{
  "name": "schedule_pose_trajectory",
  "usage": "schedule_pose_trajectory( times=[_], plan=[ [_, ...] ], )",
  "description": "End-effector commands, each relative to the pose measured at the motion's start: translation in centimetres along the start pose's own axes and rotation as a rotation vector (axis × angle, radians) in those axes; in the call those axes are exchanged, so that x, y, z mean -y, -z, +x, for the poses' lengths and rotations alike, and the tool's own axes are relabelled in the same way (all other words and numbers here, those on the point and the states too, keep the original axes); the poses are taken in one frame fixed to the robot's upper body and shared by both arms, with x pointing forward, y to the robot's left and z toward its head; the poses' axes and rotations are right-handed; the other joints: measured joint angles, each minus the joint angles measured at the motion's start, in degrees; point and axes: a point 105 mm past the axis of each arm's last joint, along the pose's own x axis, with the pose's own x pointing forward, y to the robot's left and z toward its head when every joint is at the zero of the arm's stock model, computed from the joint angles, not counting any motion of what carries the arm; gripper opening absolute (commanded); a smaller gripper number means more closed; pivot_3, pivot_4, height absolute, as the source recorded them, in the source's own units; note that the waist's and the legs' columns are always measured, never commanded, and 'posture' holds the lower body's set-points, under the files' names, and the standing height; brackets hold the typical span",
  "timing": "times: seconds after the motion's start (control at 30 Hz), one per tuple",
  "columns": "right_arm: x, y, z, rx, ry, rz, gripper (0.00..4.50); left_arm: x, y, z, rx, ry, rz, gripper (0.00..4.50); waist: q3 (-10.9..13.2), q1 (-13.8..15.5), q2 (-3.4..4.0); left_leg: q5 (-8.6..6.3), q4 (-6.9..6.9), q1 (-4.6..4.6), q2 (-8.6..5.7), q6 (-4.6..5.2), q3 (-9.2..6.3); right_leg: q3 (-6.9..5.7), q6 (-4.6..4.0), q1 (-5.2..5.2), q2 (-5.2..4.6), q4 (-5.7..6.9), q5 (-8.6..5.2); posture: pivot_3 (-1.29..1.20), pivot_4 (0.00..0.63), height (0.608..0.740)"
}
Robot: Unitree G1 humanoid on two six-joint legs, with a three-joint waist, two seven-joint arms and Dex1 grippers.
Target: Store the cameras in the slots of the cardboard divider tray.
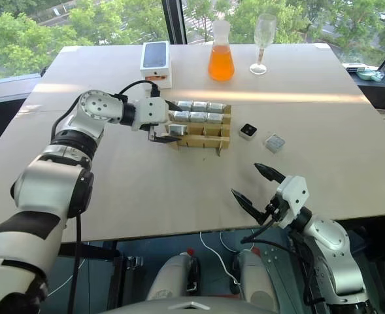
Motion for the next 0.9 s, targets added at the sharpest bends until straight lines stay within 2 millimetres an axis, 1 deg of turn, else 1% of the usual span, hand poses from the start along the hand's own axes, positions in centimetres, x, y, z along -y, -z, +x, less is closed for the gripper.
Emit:
schedule_pose_trajectory(
  times=[0.03,0.17,0.43,0.47,0.5,0.53,0.57,0.7,0.73,0.9],
  plan=[
    [0.02,-0.91,0.13,0.038,-0.012,-0.032,4.50,-2.15,-1.14,-1.25,-0.003,-0.074,0.070,4.44,0.00,0.00,0.00,0.00,0.00,0.00,0.00,0.00,0.00,0.00,0.00,0.00,0.00,0.00,0.00,0.00,0.150,0.740],
    [0.06,-0.89,0.20,0.039,-0.014,-0.032,4.50,-2.32,-0.99,-1.26,-0.034,-0.090,0.117,4.44,0.00,0.00,0.00,0.00,0.00,0.00,0.00,0.00,-0.01,0.00,0.00,0.00,0.00,0.00,0.00,0.00,0.150,0.740],
    [0.08,-0.87,0.17,0.039,-0.013,-0.033,4.50,-2.04,-0.87,-0.87,-0.045,-0.082,0.136,4.44,0.00,0.01,0.00,0.00,0.00,0.00,0.00,0.00,0.01,0.00,0.00,0.00,0.00,0.00,0.00,0.00,0.150,0.740],
    [0.08,-0.86,0.16,0.039,-0.013,-0.034,4.50,-2.06,-0.86,-0.87,-0.045,-0.084,0.136,3.95,0.00,0.01,0.00,0.00,0.00,0.00,0.00,0.00,0.00,0.00,0.00,0.00,0.00,0.00,0.00,0.00,0.150,0.740],
    [0.07,-0.87,0.16,0.038,-0.013,-0.034,4.50,-2.07,-0.84,-0.88,-0.046,-0.085,0.134,3.71,0.00,0.01,0.00,0.00,0.00,0.00,0.00,0.00,0.00,0.00,0.00,0.00,0.00,0.00,0.00,0.00,0.150,0.740],
    [0.07,-0.87,0.16,0.039,-0.013,-0.034,4.50,-2.08,-0.82,-0.88,-0.047,-0.086,0.133,3.31,0.00,0.01,0.00,0.00,0.00,0.00,0.00,0.00,0.00,-0.01,0.00,0.00,0.00,0.00,0.00,0.00,0.150,0.740],
    [0.08,-0.88,0.17,0.039,-0.013,-0.034,4.50,-2.07,-0.79,-0.88,-0.048,-0.086,0.131,2.76,0.00,0.01,0.00,0.00,0.00,0.00,0.00,0.00,-0.01,-0.01,0.00,0.00,0.00,0.00,0.00,0.00,0.150,0.740],
    [0.06,-0.89,0.19,0.041,-0.014,-0.034,4.50,-2.09,-0.70,-0.95,-0.051,-0.085,0.122,0.82,0.00,0.00,-0.01,0.00,0.00,0.00,0.00,0.00,0.01,0.00,0.00,0.00,0.00,0.00,0.00,0.00,0.150,0.740],
    [0.08,-0.89,0.20,0.042,-0.014,-0.034,4.50,-2.15,-0.72,-0.99,-0.051,-0.087,0.119,0.71,0.00,0.00,-0.01,0.00,0.00,0.00,0.00,0.00,0.01,0.00,0.00,0.00,0.00,0.01,0.00,0.00,0.150,0.740],
    [0.17,-0.90,0.31,0.045,-0.015,-0.034,4.50,-2.80,-1.15,-1.45,-0.059,-0.084,0.126,0.71,0.00,0.01,-0.01,0.00,0.00,0.00,0.00,0.00,0.00,-0.01,0.00,0.00,0.00,0.00,0.00,0.00,0.150,0.740]
  ],
)
